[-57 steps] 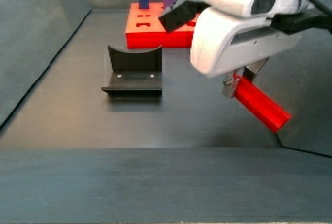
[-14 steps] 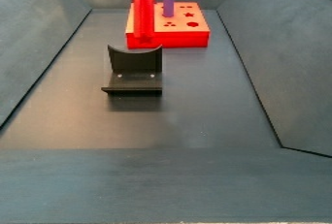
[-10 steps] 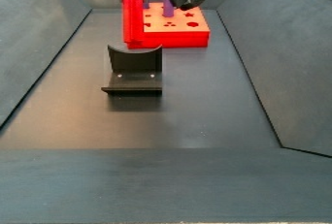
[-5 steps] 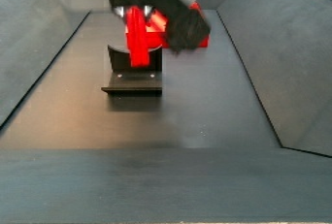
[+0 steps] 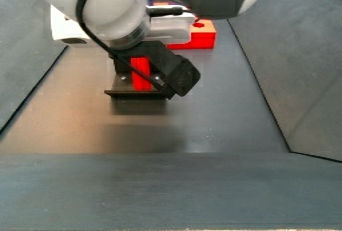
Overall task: Pick up the star object. Move up. Place the star object on the fixture. Regrasp the star object. Move to above the board. Insert the star object.
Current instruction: Place the star object on the fixture, then regrasp the star object.
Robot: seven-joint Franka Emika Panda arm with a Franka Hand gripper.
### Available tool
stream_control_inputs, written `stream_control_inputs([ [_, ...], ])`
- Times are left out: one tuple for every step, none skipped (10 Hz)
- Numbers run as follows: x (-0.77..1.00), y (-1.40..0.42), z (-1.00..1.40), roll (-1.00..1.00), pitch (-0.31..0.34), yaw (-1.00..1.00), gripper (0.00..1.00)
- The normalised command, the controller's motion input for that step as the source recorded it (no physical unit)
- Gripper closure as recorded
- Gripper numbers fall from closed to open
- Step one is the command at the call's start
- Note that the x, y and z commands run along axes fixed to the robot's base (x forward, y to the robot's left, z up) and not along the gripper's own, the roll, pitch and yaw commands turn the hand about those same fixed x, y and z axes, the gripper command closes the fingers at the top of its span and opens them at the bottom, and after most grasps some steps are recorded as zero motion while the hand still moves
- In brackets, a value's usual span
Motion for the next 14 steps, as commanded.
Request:
stream_control_inputs([
  [0.12,0.18,-0.67,-0.12,-0.068,-0.18,1.00],
  [0.10,0.19,-0.66,-0.11,-0.078,-0.14,1.00],
  [0.10,0.19,-0.66,-0.11,-0.078,-0.10,1.00],
  [0.10,0.19,-0.67,-0.11,-0.076,-0.07,1.00],
  [0.09,0.18,-0.67,-0.12,-0.073,-0.05,1.00],
  [0.00,0.00,0.00,0.00,0.000,0.00,0.00],
  [0.00,0.00,1.00,0.01,-0.025,0.02,0.00],
  [0.00,0.00,1.00,0.01,-0.026,0.03,0.00],
  [-0.02,0.01,1.00,0.03,-0.010,0.04,0.00],
  [-0.03,0.00,1.00,0.04,0.013,0.04,0.00],
  [-0.04,0.00,1.00,0.05,0.031,0.04,0.00],
  [-0.04,0.00,0.96,0.05,0.045,0.03,0.00],
  [-0.03,0.01,0.66,0.05,0.082,0.02,0.00],
  [-0.03,0.01,0.54,0.05,0.093,0.01,0.00],
])
